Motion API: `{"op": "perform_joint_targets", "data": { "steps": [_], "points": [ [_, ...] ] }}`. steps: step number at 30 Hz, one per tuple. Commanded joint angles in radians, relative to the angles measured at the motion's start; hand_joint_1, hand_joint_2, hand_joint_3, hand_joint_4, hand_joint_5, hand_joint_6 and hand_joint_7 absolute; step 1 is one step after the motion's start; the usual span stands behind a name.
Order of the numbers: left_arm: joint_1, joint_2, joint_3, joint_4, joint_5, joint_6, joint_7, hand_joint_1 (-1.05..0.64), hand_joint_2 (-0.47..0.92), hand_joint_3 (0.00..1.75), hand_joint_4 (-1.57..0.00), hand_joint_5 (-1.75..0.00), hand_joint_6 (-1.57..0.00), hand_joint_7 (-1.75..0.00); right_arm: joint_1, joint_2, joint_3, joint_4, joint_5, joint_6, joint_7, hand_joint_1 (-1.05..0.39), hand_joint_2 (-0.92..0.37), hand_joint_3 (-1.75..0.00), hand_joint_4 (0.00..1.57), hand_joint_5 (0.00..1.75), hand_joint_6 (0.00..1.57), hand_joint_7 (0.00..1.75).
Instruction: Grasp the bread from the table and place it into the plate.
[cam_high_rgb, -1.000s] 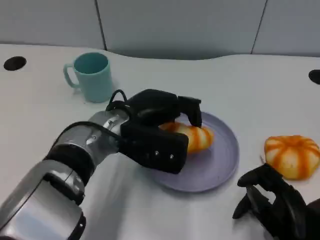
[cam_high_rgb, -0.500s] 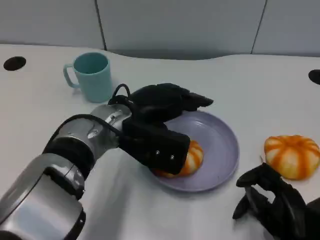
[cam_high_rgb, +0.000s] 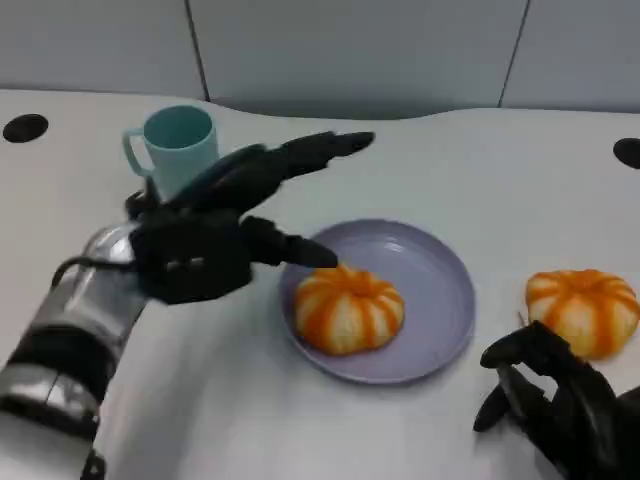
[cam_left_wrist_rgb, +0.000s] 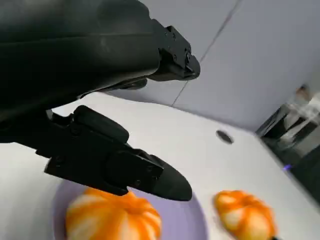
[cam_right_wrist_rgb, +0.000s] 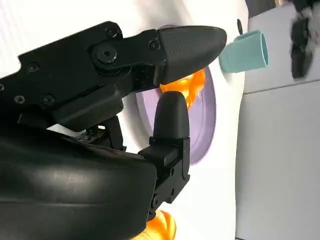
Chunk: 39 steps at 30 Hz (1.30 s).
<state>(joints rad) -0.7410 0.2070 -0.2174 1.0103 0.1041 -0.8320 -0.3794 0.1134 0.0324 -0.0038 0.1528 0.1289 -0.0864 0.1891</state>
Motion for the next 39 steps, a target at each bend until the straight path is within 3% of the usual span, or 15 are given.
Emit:
{"op": "perform_joint_targets", "data": {
  "steps": [1,2,3,5,6,8,13,19,30,39],
  "points": [
    [0.156,0.003,0.119,-0.183,-0.228,0.073,-0.129,-0.51,0.92,0.02,-0.29,-0.99,-0.61,-0.09,-0.013,-0.013,-0.018,0.017,0.007,-0.008,0.002,-0.27,-0.92,-0.28,0.56,1.75,0.33,1.75],
    [0.205,-0.003,0.149,-0.242,-0.283,0.109,-0.136,-0.5,0.92,0.02,-0.32,-1.08,-0.66,-0.12,-0.014,-0.014,-0.019,0.022,0.006,-0.012,0.003,-0.28,-0.92,-0.28,0.56,1.75,0.33,1.75],
    [0.248,-0.009,0.174,-0.297,-0.326,0.142,-0.137,-0.49,0.92,0.03,-0.31,-1.28,-0.65,-0.35,-0.016,-0.015,-0.021,0.026,0.005,-0.014,0.004,-0.28,-0.92,-0.28,0.56,1.75,0.34,1.75],
    [0.341,-0.018,0.219,-0.406,-0.396,0.219,-0.126,-0.47,0.92,0.04,-0.29,-1.58,-0.33,-1.23,-0.018,-0.015,-0.022,0.029,0.005,-0.012,0.005,-0.28,-0.92,-0.28,0.55,1.75,0.34,1.75],
    [0.382,-0.02,0.236,-0.455,-0.421,0.256,-0.119,-0.47,0.92,0.05,-0.32,-1.66,-0.28,-1.46,-0.02,-0.014,-0.023,0.029,0.005,-0.009,0.004,-0.28,-0.92,-0.28,0.55,1.75,0.34,1.75],
    [0.449,-0.02,0.266,-0.536,-0.464,0.332,-0.115,-0.45,0.92,0.06,-0.37,-1.73,-0.25,-1.67,-0.022,-0.013,-0.024,0.031,0.005,-0.008,0.003,-0.28,-0.92,-0.28,0.55,1.75,0.34,1.75],
    [0.587,-0.019,0.345,-0.669,-0.573,0.528,-0.126,-0.34,0.92,0.09,-0.59,-1.75,-0.4,-1.74,-0.024,-0.017,-0.03,0.037,0.004,-0.007,0.002,-0.28,-0.91,-0.29,0.57,1.75,0.35,1.75],
    [0.683,-0.015,0.402,-0.703,-0.627,0.663,-0.158,-0.24,0.92,0.1,-0.64,-1.75,-0.46,-1.75,-0.013,-0.023,-0.033,0.019,0.013,0.001,0.017,-0.27,-0.91,-0.3,0.59,1.75,0.35,1.75],
    [0.7,0.0,0.385,-0.592,-0.462,0.642,-0.149,-0.24,0.89,0.06,-0.79,-1.75,-0.63,-1.75,0.016,-0.039,-0.05,-0.026,0.012,0.021,0.007,-0.28,-0.92,-0.29,0.52,1.75,0.3,1.75],
    [0.689,-0.017,0.402,-0.555,-0.454,0.646,-0.163,-0.18,0.87,0.06,-0.8,-1.75,-0.62,-1.75,0.019,-0.036,-0.051,-0.02,0.01,0.011,0.008,-0.27,-0.92,-0.3,0.52,1.75,0.28,1.75]
  ]
}}
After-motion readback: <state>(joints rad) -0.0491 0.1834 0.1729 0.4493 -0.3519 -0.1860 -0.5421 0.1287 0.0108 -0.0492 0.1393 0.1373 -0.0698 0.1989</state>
